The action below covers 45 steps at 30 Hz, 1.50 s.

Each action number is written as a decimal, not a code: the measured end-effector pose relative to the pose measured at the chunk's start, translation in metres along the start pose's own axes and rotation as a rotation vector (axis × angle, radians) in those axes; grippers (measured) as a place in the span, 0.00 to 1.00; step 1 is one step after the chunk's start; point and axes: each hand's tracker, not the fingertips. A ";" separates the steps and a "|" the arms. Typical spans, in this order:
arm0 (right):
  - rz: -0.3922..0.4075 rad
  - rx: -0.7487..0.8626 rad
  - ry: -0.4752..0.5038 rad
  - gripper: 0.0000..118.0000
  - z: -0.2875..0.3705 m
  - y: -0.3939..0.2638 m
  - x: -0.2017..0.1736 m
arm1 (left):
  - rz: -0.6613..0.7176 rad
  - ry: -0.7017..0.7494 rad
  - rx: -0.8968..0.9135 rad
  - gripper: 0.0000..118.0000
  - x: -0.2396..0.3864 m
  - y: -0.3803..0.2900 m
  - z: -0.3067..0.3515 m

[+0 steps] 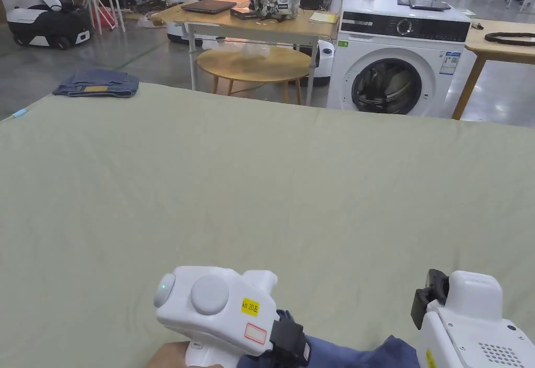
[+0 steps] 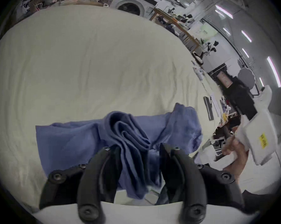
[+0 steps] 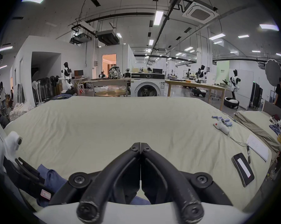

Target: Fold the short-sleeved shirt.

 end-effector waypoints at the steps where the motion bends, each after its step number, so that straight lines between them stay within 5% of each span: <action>1: -0.001 0.000 -0.001 0.00 0.001 0.000 0.000 | -0.016 -0.002 0.014 0.37 0.002 0.000 0.004; 9: -0.018 -0.009 -0.011 0.00 0.003 -0.003 0.006 | 0.008 -0.060 0.101 0.06 -0.012 -0.001 0.015; 16: -0.016 -0.009 -0.017 0.00 0.005 -0.006 0.009 | 0.090 -0.046 0.089 0.00 -0.043 -0.004 -0.018; 20: -0.018 -0.009 -0.018 0.00 0.006 -0.007 0.011 | 0.158 -0.212 0.065 0.00 -0.048 -0.004 -0.054; 30: -0.022 -0.013 -0.029 0.00 0.005 -0.009 0.016 | 0.240 -0.199 0.051 0.00 -0.056 -0.011 -0.094; 41: 0.000 -0.003 -0.015 0.00 0.004 -0.006 0.012 | 0.183 -0.133 0.204 0.00 -0.089 -0.017 0.029; 44: -0.002 0.015 -0.009 0.00 0.004 -0.004 0.009 | 0.191 -0.066 0.242 0.11 -0.112 -0.029 0.064; 45: -0.002 0.018 -0.007 0.00 0.003 -0.004 0.008 | 0.190 -0.057 0.243 0.24 -0.121 -0.034 0.072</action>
